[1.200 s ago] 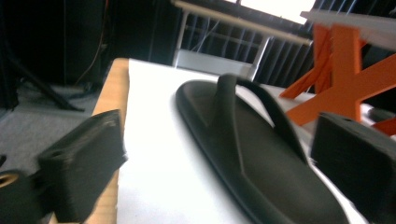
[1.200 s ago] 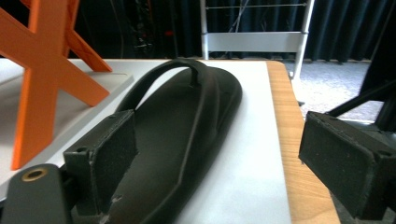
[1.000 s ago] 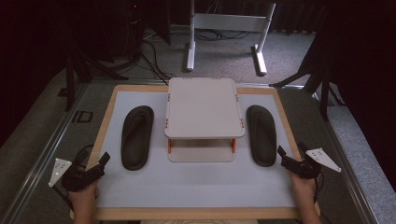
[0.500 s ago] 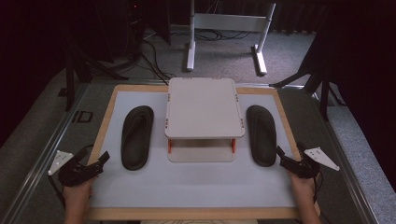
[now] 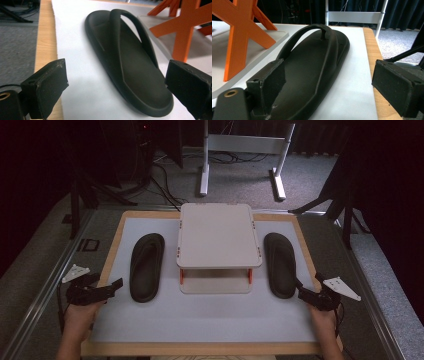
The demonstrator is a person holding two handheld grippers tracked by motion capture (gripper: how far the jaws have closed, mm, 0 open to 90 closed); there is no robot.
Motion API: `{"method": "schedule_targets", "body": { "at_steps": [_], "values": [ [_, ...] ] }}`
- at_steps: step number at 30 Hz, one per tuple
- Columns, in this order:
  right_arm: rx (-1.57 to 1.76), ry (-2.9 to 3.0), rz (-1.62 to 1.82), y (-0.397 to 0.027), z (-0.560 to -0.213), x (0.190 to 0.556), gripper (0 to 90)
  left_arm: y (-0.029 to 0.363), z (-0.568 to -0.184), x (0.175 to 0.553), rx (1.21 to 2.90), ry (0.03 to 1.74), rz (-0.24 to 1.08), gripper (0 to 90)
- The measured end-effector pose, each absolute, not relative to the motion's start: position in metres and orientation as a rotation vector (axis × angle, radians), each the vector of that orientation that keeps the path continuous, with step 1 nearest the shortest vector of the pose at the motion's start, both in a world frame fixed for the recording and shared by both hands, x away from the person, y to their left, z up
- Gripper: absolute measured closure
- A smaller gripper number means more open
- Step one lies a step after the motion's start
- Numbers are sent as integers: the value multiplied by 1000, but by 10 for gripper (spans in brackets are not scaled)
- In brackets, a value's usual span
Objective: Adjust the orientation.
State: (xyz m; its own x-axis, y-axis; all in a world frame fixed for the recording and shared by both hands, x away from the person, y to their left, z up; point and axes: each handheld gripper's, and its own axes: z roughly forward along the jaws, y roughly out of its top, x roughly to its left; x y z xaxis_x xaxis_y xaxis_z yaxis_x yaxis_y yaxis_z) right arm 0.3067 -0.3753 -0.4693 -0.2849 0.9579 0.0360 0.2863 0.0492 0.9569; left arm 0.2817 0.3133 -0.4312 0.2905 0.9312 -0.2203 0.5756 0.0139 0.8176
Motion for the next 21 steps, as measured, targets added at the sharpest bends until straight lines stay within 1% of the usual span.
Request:
{"method": "schedule_targets", "body": {
  "at_steps": [6,12,14,21],
  "values": [
    [1275,1653,1273,-376,-469,307,110,310,-421,296,1796,1435,424,42],
    [1264,1666,1264,-375,-470,307,110,307,-411,305,1866,1443,414,42],
    [1264,1668,1264,-375,-470,307,110,307,-408,309,1898,1440,382,43],
    [1265,1669,1263,-375,-470,307,110,304,-404,316,1976,1437,345,43]
  ]
}}
